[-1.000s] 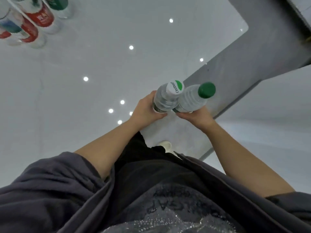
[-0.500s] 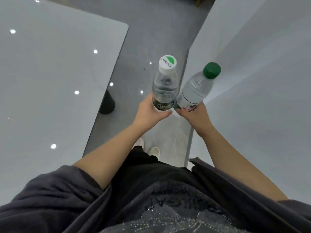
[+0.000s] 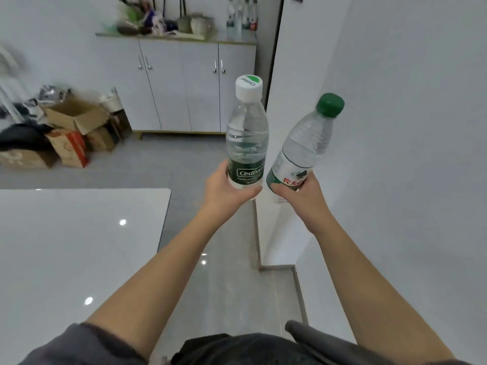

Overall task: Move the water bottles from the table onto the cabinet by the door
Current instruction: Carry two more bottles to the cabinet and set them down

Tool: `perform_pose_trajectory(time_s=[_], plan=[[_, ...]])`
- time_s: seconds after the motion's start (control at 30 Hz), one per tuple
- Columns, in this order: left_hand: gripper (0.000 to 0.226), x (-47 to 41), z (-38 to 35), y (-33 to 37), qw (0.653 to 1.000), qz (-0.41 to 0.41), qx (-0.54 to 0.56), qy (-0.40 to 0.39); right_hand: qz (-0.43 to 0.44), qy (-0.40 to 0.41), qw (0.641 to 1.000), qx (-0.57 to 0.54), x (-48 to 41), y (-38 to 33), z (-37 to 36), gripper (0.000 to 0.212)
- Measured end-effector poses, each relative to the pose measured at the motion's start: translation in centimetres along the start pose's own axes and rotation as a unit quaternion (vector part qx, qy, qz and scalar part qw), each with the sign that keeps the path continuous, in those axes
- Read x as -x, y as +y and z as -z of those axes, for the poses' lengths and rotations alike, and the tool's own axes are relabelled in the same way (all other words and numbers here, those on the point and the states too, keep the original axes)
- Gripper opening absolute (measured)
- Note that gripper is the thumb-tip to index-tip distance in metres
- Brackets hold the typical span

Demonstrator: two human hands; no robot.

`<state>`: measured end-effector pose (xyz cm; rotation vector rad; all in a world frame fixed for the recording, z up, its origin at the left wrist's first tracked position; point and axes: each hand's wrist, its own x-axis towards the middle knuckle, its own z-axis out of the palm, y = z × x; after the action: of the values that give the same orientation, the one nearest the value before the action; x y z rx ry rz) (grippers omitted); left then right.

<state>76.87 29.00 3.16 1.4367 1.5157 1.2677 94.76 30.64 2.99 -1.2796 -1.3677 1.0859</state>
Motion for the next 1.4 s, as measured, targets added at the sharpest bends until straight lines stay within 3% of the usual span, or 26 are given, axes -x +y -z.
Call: perform_pose_trajectory(time_s=[0.3, 0.5, 1.4], plan=[[0.051, -5.6, 7.1, 9.4, 0.992, -0.100, -0.003, 0.075, 0.132, 0.065, 0.989, -0.004, -4.1, -12.2, 1.1, 0.055], [0.049, -7.0, 10.0, 13.8, 0.984, -0.134, 0.005, 0.115, 0.155, 0.105, 0.981, -0.047, -5.0, -16.8, 1.4, 0.043], [0.053, -14.8, 12.9, 16.3, 0.979, -0.150, 0.052, 0.128, 0.169, 0.090, 0.976, -0.100, -12.8, -20.7, -4.4, 0.053]])
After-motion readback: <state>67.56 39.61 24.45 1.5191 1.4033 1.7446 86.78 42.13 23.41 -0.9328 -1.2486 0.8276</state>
